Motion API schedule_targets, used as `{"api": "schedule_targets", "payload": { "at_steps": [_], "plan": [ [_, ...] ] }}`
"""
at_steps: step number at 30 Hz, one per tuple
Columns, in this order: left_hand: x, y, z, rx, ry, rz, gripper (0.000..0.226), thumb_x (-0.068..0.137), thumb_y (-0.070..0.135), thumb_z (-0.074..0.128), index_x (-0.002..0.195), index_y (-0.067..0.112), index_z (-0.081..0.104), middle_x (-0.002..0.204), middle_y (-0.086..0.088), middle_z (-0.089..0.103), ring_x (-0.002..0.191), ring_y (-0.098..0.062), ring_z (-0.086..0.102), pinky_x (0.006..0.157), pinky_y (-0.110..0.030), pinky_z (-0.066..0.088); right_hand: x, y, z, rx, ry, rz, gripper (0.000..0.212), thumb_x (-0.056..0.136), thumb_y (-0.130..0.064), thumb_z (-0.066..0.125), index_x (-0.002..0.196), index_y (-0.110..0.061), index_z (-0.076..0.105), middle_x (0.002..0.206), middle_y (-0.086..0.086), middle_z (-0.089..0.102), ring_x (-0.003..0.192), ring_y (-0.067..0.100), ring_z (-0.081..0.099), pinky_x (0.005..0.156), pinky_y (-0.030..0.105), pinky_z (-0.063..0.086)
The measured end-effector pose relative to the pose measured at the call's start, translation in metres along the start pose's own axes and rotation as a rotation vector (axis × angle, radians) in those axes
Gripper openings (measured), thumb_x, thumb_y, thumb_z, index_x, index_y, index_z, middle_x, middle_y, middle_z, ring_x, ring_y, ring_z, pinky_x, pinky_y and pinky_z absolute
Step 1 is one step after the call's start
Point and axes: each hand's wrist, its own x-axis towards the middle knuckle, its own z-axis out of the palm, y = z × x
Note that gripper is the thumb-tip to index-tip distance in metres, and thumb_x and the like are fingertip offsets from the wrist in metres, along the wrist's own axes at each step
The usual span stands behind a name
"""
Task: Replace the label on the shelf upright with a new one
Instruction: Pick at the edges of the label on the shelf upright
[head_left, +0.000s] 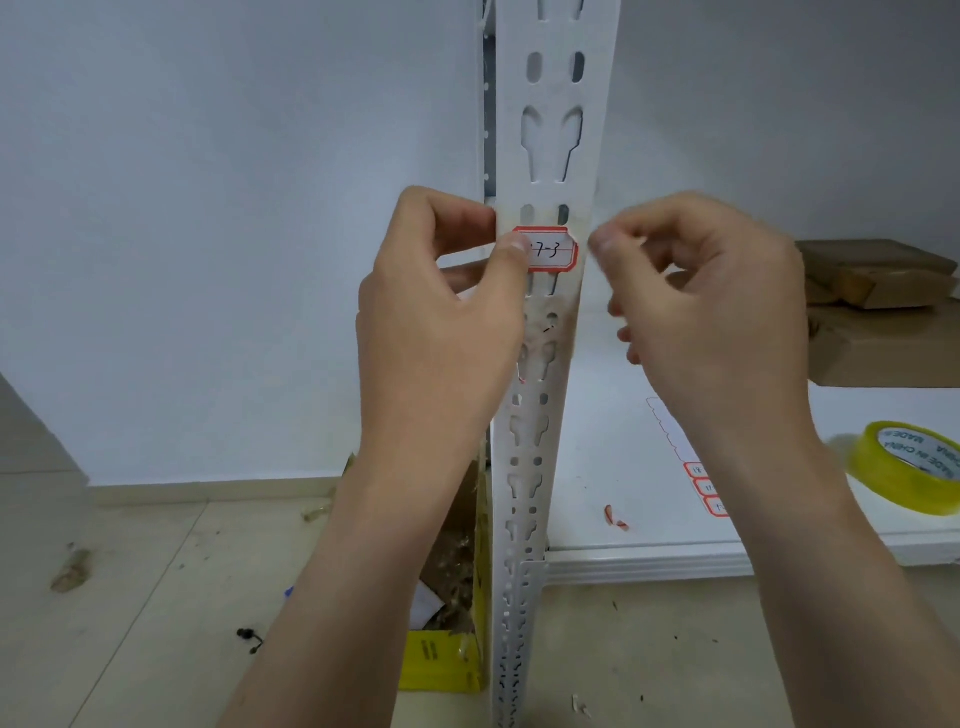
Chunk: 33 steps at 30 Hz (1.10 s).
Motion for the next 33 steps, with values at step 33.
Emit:
{"api": "schedule_targets", "payload": {
  "at_steps": [33],
  "plan": [
    [0.004,-0.007,-0.005,-0.044,-0.019,0.014,0.012,0.097,0.021,0.072,0.108,0.026,0.067,0.111,0.013,0.074,0.094,0.010,0.070,0.073,-0.021,0.064,-0.015,-0.025,0.013,-0.214,0.145,0.002,0.012,0.093,-0.045,0.073,0.098,-0.036,0.077,0.090,-0.022,0.070,0.072,0.005,0.066,0.073,0.027,0.058]
  ]
}}
